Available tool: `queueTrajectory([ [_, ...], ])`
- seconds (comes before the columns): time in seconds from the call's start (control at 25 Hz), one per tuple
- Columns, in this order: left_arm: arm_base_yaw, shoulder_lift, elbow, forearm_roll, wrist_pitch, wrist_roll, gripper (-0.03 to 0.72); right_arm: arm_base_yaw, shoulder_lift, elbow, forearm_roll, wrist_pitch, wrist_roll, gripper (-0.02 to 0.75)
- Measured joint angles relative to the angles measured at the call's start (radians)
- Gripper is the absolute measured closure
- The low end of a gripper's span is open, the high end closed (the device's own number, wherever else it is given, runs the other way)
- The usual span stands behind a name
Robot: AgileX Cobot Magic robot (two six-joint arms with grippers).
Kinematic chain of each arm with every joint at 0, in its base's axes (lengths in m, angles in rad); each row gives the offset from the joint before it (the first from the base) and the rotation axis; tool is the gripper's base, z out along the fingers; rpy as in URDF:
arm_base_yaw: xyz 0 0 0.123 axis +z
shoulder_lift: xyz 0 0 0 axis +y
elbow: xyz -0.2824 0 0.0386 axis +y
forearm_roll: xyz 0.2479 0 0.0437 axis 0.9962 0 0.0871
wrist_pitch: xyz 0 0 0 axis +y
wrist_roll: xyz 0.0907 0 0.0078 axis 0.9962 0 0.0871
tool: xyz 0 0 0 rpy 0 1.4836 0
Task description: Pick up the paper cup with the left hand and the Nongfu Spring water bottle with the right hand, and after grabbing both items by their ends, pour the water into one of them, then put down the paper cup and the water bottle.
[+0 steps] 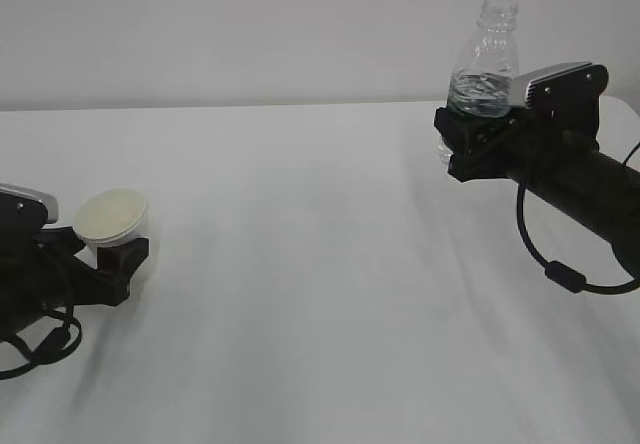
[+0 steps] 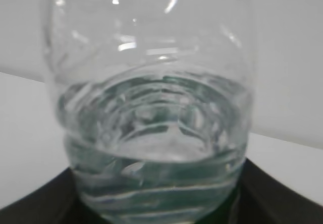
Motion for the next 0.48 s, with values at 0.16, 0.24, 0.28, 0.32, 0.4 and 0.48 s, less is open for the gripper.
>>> queueTrajectory([
  [0.16,0.0,0.027,-0.022,0.0,0.0,-0.006,0.097,0.0,0.0,0.0,0.0,0.0,0.0,0.293],
  [0.24,0.0,0.048,-0.046,0.0,0.0,-0.01,0.097,0.0,0.0,0.0,-0.001,0.001,0.0,0.293],
  [0.28,0.0,0.057,-0.056,0.002,0.0,-0.013,0.097,0.0,0.0,0.0,-0.001,0.001,0.0,0.293],
  [0.32,0.0,0.062,-0.065,0.006,0.0,-0.014,0.097,0.0,0.0,0.0,-0.002,0.001,0.0,0.293],
  [0.4,0.0,0.066,-0.074,0.01,0.0,-0.016,0.097,0.0,0.0,0.0,-0.002,0.001,0.0,0.293],
  [0.48,0.0,0.066,-0.078,0.01,0.0,-0.016,0.098,0.0,0.0,0.0,-0.002,0.001,0.0,0.293],
])
